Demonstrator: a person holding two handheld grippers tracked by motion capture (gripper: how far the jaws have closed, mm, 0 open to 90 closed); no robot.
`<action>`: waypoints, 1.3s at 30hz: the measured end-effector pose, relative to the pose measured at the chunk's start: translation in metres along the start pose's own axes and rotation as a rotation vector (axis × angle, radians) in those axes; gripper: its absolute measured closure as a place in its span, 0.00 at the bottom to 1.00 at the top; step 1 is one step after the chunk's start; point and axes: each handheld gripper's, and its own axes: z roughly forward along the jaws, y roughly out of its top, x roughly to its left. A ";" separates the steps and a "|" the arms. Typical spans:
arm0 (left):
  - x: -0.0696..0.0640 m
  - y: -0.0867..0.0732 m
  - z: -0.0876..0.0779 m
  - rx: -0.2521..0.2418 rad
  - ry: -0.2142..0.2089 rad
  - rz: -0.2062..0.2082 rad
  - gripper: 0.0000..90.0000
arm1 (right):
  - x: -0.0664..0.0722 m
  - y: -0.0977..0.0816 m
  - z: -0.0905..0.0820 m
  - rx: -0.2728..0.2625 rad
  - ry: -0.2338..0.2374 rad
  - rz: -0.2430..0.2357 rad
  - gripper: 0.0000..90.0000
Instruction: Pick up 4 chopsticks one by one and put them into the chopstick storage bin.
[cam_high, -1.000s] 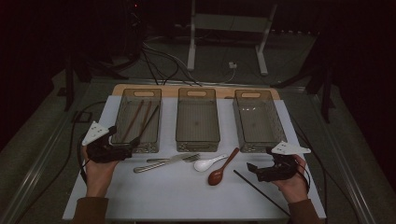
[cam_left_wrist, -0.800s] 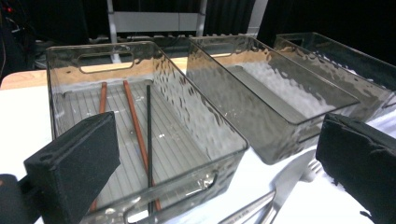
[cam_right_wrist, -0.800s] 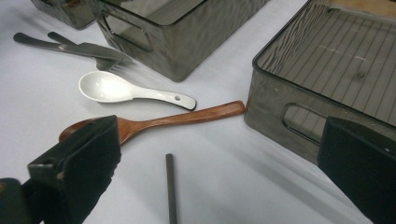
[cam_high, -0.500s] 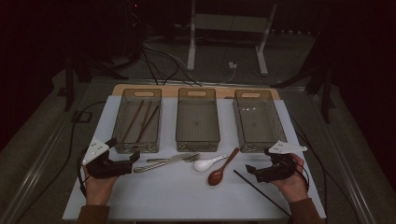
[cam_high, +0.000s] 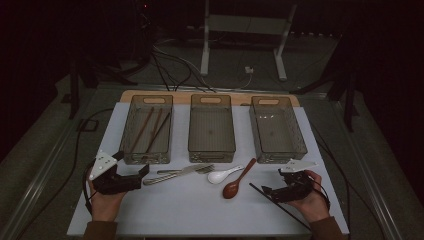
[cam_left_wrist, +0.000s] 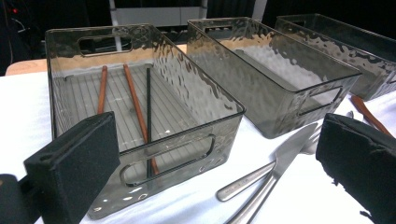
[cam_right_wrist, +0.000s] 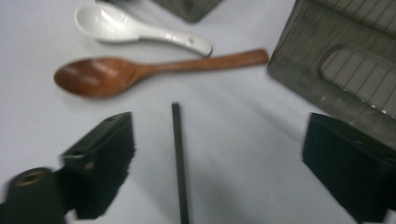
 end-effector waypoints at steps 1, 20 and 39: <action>0.000 0.000 0.000 -0.001 -0.002 0.000 0.01 | 0.001 -0.001 0.001 0.016 0.000 -0.006 0.18; -0.003 -0.001 0.001 0.011 0.001 0.001 0.01 | 0.012 -0.026 0.011 0.208 0.058 -0.103 0.82; -0.006 -0.001 0.003 0.020 -0.004 0.000 0.01 | 0.015 -0.021 0.014 0.230 0.048 -0.081 0.96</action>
